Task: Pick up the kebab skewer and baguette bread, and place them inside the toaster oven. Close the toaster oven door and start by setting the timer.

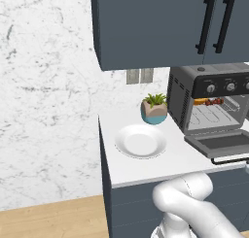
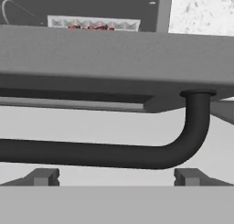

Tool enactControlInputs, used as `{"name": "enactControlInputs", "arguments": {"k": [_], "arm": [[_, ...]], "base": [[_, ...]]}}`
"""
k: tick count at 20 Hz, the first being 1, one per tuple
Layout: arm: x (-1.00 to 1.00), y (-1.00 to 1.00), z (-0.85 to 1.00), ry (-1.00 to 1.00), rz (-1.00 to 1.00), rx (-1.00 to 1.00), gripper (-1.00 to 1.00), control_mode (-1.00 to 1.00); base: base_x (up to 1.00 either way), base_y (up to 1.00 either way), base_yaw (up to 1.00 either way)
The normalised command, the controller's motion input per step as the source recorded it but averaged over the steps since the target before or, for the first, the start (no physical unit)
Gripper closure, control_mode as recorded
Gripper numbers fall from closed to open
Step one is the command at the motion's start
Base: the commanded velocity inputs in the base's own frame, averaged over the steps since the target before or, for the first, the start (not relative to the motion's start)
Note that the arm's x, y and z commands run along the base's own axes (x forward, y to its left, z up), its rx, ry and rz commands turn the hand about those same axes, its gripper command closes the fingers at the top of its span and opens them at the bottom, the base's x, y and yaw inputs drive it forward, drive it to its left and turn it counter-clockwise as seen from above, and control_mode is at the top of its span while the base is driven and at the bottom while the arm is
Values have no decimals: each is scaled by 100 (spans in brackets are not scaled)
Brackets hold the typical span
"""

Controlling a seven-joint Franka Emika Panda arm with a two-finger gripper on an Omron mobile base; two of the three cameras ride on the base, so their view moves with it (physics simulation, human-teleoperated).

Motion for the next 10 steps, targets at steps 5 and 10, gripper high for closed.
{"name": "enactControlInputs", "arguments": {"k": [5,10], "arm": [[0,0,33,0,-4,0,-100,-100],[0,0,31,0,0,0,-100,-100]], "base": [[0,0,0],[0,0,0]]}}
